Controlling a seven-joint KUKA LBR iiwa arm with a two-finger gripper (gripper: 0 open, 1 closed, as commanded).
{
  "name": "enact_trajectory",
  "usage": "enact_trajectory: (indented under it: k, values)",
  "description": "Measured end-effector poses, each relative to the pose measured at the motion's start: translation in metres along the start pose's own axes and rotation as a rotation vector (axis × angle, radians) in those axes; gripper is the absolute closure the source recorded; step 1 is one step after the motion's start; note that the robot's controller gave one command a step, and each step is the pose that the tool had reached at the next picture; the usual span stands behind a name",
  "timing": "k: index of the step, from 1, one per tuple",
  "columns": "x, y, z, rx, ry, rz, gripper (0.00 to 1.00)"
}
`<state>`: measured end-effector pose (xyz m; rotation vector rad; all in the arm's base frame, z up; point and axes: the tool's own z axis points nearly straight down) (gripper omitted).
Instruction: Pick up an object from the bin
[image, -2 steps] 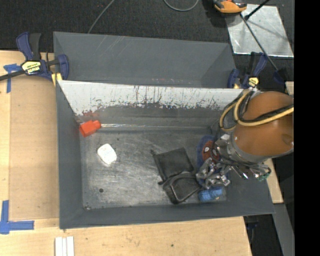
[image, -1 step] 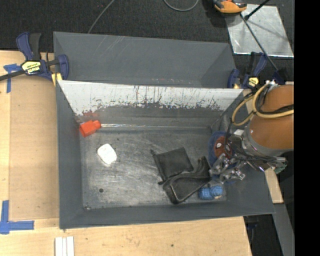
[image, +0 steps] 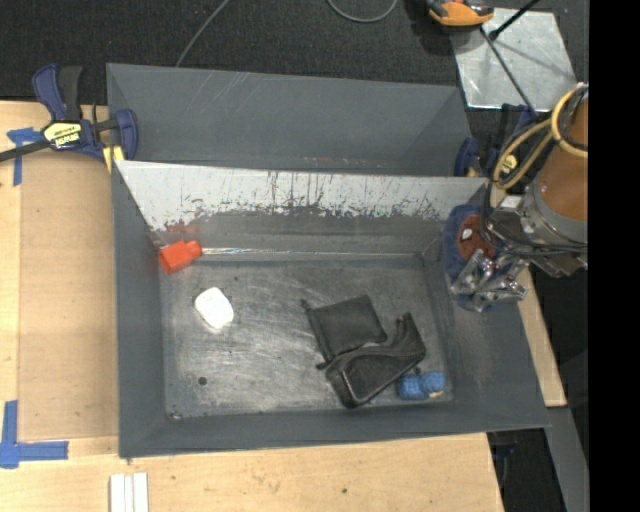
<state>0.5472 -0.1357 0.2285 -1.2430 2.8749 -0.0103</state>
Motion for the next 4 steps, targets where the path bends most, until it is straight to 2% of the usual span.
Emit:
enact_trajectory:
  k: [1, 2, 3, 4]
  values:
    - [0.021, 0.04, 0.082, -0.016, 0.007, -0.134, 1.0]
    - [-0.024, 0.074, 0.004, -0.005, -0.001, -0.351, 1.0]
    - [-0.051, 0.053, 0.081, -0.015, 0.003, -0.577, 1.0]
    - [-0.054, 0.057, 0.009, -0.004, -0.001, -0.583, 1.0]
